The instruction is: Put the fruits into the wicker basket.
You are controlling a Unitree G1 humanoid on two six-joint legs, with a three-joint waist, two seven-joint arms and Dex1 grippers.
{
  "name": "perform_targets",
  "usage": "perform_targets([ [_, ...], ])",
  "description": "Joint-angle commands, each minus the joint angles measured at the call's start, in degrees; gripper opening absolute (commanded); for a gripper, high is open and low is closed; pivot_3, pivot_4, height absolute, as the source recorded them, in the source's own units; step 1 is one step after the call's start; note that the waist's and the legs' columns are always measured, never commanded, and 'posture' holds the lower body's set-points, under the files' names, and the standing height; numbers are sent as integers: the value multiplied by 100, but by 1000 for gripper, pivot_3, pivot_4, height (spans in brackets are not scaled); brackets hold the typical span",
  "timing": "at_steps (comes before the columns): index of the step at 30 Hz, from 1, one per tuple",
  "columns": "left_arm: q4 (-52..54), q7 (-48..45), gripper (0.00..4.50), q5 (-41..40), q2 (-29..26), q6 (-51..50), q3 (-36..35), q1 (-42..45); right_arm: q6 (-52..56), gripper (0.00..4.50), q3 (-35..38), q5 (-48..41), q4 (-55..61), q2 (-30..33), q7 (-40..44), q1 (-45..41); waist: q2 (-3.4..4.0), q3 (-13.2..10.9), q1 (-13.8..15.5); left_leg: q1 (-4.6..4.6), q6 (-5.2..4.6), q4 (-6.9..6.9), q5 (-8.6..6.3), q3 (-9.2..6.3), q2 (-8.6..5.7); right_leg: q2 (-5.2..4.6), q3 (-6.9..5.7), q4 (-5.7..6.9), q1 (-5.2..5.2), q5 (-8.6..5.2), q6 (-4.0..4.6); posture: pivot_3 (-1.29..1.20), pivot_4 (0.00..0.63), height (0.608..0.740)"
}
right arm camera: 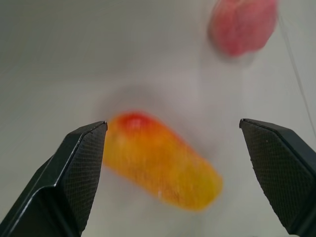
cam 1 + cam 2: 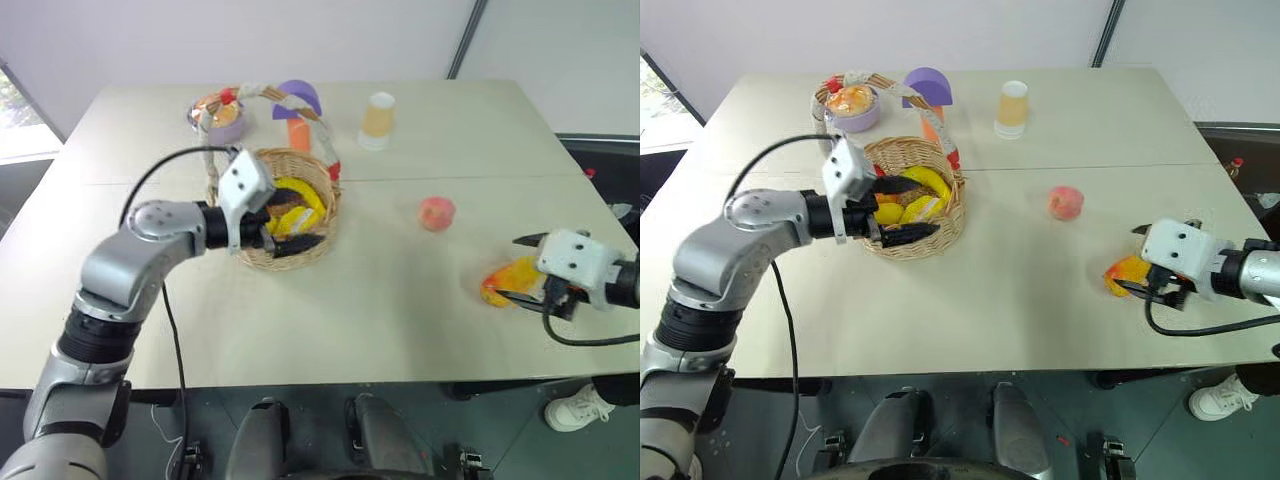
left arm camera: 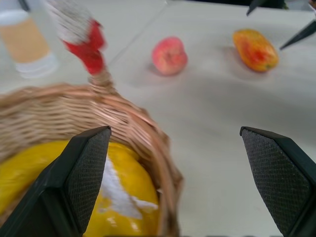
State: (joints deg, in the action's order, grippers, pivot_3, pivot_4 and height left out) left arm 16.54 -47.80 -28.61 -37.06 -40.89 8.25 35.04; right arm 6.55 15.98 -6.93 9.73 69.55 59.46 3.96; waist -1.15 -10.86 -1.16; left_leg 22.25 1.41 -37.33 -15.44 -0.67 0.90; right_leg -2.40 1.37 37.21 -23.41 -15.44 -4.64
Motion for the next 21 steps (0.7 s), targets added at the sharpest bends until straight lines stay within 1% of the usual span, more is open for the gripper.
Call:
perform_targets([
  [1, 358, -1, 4481, -7, 69, 16, 6, -14, -1087, 4500, -453, 635, -603, 242, 98, -304, 1, 0, 3, -2, 0, 0, 0, 1, 0, 1, 2, 2, 0, 0, 0, 0, 150, 740],
  [7, 751, 83, 4481, -73, 208, -151, 107, -261, -2337, 4500, -1284, 1363, -1736, 225, 96, -1059, 4, -2, 23, 2, 1, -4, 0, 9, -2, -6, 7, 2, -1, 0, -1, 0, 150, 740],
  [11, 938, 189, 4481, -110, 280, -262, 84, -399, -2730, 4500, -1654, 1660, -2292, 133, 36, -1472, 4, -2, 27, 2, 1, -6, 0, 9, -1, -7, 7, 2, -1, 1, -1, 0, 150, 740],
  [14, 979, 239, 4481, -121, 315, -320, 76, -425, -2903, 4500, -1801, 1792, -2567, 15, -96, -1665, 4, -2, 18, 0, 1, -9, 0, 9, -1, -8, 7, 3, 1, 1, -1, 0, 150, 740],
  [17, 987, 249, 4500, -107, 318, -333, 58, -445, -2922, 3628, -1809, 1757, -2620, -54, -104, -1734, 4, -2, 14, -1, 1, -14, 0, 10, -1, -7, 7, 3, 4, 1, -2, 0, 150, 740],
  [20, 972, 235, 4500, -100, 295, -326, 7, -486, -3010, 2136, -1758, 1794, -2581, -77, -206, -1732, 4, -2, 15, -2, 1, -17, 0, 11, -1, -8, 8, 8, 4, 2, -2, 0, 150, 740],
  [21, 987, 213, 4500, -129, 276, -313, -44, -525, -3010, 1824, -1717, 1797, -2525, -65, -247, -1695, 4, -2, 14, -3, 1, -18, 0, 11, 0, -8, 8, 10, 4, 2, -2, 0, 150, 740],
])
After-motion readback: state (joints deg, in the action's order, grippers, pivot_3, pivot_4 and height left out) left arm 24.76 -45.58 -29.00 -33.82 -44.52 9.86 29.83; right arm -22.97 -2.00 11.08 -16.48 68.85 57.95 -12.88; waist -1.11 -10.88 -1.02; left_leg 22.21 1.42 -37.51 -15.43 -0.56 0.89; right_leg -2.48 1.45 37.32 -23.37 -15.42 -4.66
